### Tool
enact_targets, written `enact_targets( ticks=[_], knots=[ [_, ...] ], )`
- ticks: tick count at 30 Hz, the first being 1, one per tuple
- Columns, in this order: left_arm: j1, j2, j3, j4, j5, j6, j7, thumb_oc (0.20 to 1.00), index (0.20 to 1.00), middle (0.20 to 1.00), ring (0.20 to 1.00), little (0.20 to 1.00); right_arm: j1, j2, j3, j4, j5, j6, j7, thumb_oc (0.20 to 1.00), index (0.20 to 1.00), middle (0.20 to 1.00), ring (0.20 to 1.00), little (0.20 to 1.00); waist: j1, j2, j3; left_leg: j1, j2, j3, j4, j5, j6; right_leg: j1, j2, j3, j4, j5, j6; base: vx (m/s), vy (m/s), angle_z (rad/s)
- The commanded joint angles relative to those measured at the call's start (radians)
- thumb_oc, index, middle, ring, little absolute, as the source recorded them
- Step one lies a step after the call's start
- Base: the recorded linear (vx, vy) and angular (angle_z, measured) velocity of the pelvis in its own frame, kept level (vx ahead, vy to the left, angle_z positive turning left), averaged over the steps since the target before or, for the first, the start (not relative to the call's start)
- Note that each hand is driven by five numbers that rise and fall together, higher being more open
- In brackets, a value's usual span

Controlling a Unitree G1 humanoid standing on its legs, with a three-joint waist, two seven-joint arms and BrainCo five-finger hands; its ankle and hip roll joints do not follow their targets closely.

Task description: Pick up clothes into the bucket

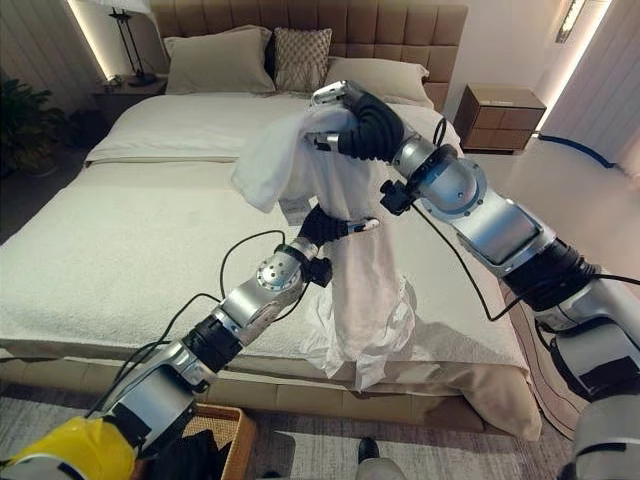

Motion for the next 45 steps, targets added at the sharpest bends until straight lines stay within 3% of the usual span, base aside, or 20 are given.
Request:
enact_targets(
  ticks=[1, 8, 12, 17, 19, 20, 25, 32, 38, 45],
  knots=[
    [-0.003, -0.008, 0.036, -0.004, -0.038, -0.045, 0.025, 0.2, 0.2, 0.2, 0.2, 0.2, 0.014, -0.011, -0.13, -0.026, 0.056, -0.068, -0.053, 0.2, 0.2, 0.2, 0.2, 0.2, 0.024, -0.055, -0.031, -0.043, -0.024, -0.008, 0.08, -0.079, -0.004, 0.043, -0.038, -0.054, 0.102, -0.131, 0.05, 0.0, 0.0, 0.0],
    [0.121, 0.037, 0.104, -0.114, 0.02, -0.035, 0.042, 0.2, 0.2, 0.2, 0.2, 0.2, 0.296, 0.023, -0.41, -0.016, 0.063, -0.086, -0.133, 0.2, 0.2, 0.2, 0.2, 0.2, 0.03, -0.054, -0.028, -0.044, -0.027, -0.019, 0.081, -0.085, 0.002, 0.047, -0.038, -0.062, 0.1, -0.136, 0.049, 0.0, 0.002, 0.02],
    [0.214, 0.061, 0.167, -0.192, 0.051, -0.029, 0.045, 0.2, 0.2, 0.2, 0.2, 0.2, 0.499, 0.137, -0.591, -0.004, 0.08, -0.102, -0.184, 0.2, 0.2, 0.2, 0.2, 0.2, 0.039, -0.051, -0.019, -0.051, -0.029, -0.028, 0.085, -0.087, 0.007, 0.046, -0.041, -0.069, 0.104, -0.14, 0.046, -0.01, 0.0, 0.08],
    [0.349, 0.06, 0.262, -0.281, 0.053, -0.037, 0.05, 0.2, 0.2, 0.2, 0.2, 0.2, 0.697, 0.297, -0.718, 0.017, 0.029, -0.103, -0.231, 0.206, 0.206, 0.206, 0.206, 0.206, 0.051, -0.052, -0.01, -0.058, -0.033, -0.04, 0.087, -0.091, 0.013, 0.044, -0.042, -0.075, 0.106, -0.145, 0.045, 0.0, 0.0, 0.03],
    [0.376, 0.062, 0.283, -0.304, 0.046, -0.038, 0.05, 0.2, 0.2, 0.2, 0.2, 0.2, 0.738, 0.325, -0.734, 0.023, 0.009, -0.101, -0.243, 0.909, 0.909, 0.909, 0.909, 0.909, 0.053, -0.054, -0.01, -0.061, -0.034, -0.042, 0.088, -0.092, 0.013, 0.044, -0.042, -0.076, 0.106, -0.146, 0.045, 0.0, -0.001, 0.02],
    [0.424, 0.068, 0.325, -0.343, 0.039, -0.044, 0.043, 0.2, 0.2, 0.2, 0.2, 0.2, 0.801, 0.362, -0.763, 0.026, -0.013, -0.094, -0.238, 1.0, 1.0, 1.0, 1.0, 1.0, 0.058, -0.055, -0.004, -0.066, -0.034, -0.047, 0.09, -0.093, 0.015, 0.04, -0.042, -0.078, 0.107, -0.147, 0.043, -0.02, -0.006, 0.05],
    [0.555, 0.096, 0.468, -0.472, 0.034, -0.074, 0.022, 0.2, 0.2, 0.2, 0.2, 0.2, 0.967, 0.454, -0.819, 0.114, -0.128, -0.065, -0.229, 1.0, 1.0, 1.0, 1.0, 1.0, 0.073, -0.06, 0.02, -0.091, -0.041, -0.062, 0.103, -0.093, 0.017, 0.025, -0.045, -0.085, 0.117, -0.15, 0.041, -0.03, -0.002, 0.09],
    [0.709, 0.1, 0.675, -0.652, -0.029, -0.138, 0.004, 0.2, 0.2, 0.2, 0.2, 0.2, 1.098, 0.581, -0.806, 0.402, -0.202, -0.027, -0.206, 1.0, 1.0, 1.0, 1.0, 1.0, 0.105, -0.064, 0.072, -0.137, -0.052, -0.088, 0.134, -0.094, 0.016, -0.004, -0.05, -0.106, 0.135, -0.152, 0.037, -0.04, -0.002, 0.14],
    [0.778, 0.146, 0.829, -0.751, 0.03, -0.218, 0.041, 0.2, 0.2, 0.2, 0.2, 0.2, 1.052, 0.602, -0.79, 0.691, -0.226, -0.021, -0.235, 1.0, 1.0, 1.0, 1.0, 1.0, 0.155, -0.053, 0.145, -0.219, -0.067, -0.12, 0.181, -0.087, 0.014, -0.062, -0.067, -0.131, 0.167, -0.147, 0.035, -0.1, 0.006, 0.15],
    [0.85, 0.164, 0.909, -0.723, 0.011, -0.249, 0.052, 0.2, 0.2, 0.2, 0.2, 0.2, 0.978, 0.559, -0.795, 0.929, -0.23, -0.015, -0.264, 1.0, 1.0, 1.0, 1.0, 1.0, 0.213, -0.033, 0.194, -0.276, -0.085, -0.168, 0.202, -0.072, 0.012, -0.095, -0.089, -0.176, 0.193, -0.145, 0.033, -0.04, 0.009, 0.25]
  ],
)
